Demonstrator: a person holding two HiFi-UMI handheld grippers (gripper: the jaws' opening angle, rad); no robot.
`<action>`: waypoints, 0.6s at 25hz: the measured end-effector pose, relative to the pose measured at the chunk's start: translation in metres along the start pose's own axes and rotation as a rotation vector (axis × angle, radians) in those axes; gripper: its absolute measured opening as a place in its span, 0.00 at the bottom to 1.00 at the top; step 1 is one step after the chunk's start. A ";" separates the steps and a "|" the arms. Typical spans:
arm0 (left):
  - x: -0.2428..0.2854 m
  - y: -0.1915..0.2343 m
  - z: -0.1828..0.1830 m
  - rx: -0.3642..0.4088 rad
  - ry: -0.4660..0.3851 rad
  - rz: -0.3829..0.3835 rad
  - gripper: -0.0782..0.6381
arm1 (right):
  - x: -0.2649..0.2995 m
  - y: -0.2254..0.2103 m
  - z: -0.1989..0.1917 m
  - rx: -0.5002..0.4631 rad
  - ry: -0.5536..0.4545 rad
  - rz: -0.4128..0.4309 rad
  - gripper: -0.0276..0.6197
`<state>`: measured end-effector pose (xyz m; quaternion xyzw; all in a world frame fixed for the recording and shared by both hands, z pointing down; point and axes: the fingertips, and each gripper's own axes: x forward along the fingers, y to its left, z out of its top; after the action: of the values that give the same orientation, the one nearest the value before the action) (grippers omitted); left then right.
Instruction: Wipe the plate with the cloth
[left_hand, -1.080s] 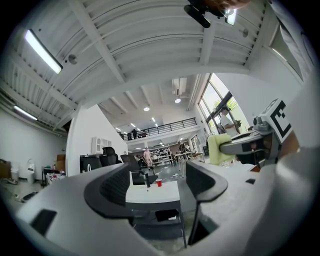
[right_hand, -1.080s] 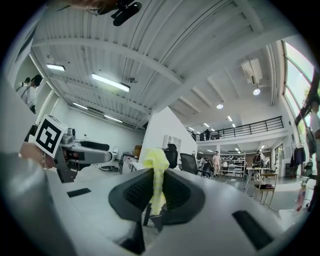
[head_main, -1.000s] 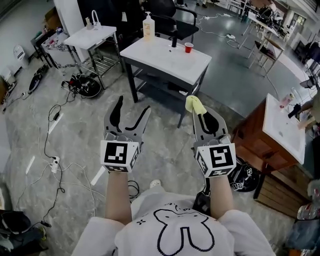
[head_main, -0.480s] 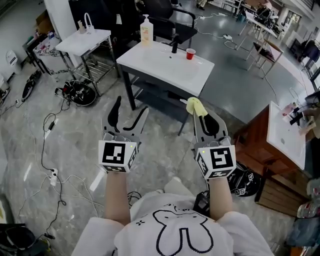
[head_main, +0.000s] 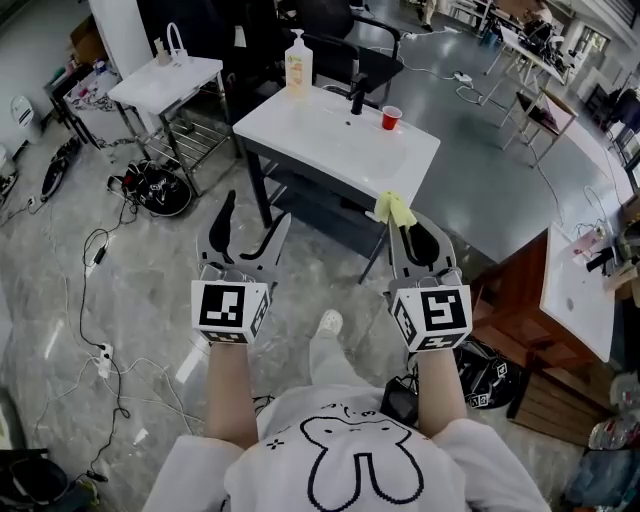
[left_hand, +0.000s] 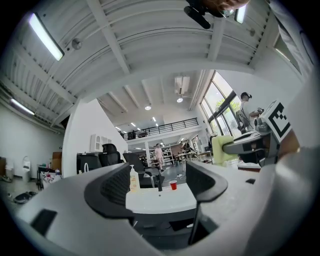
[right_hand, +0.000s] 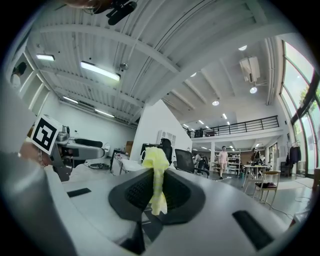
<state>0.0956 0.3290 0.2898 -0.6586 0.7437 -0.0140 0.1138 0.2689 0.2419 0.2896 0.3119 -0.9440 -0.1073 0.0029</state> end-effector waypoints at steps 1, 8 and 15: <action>0.008 0.005 -0.002 0.001 0.001 0.001 0.59 | 0.010 -0.003 -0.002 0.001 0.000 0.000 0.12; 0.082 0.042 -0.028 -0.006 0.021 0.008 0.59 | 0.092 -0.032 -0.021 0.015 0.013 0.011 0.12; 0.175 0.078 -0.046 -0.030 0.031 -0.003 0.59 | 0.185 -0.071 -0.035 0.034 0.024 0.017 0.12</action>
<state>-0.0076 0.1617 0.2948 -0.6610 0.7446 -0.0131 0.0922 0.1643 0.0702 0.2981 0.3050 -0.9482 -0.0876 0.0099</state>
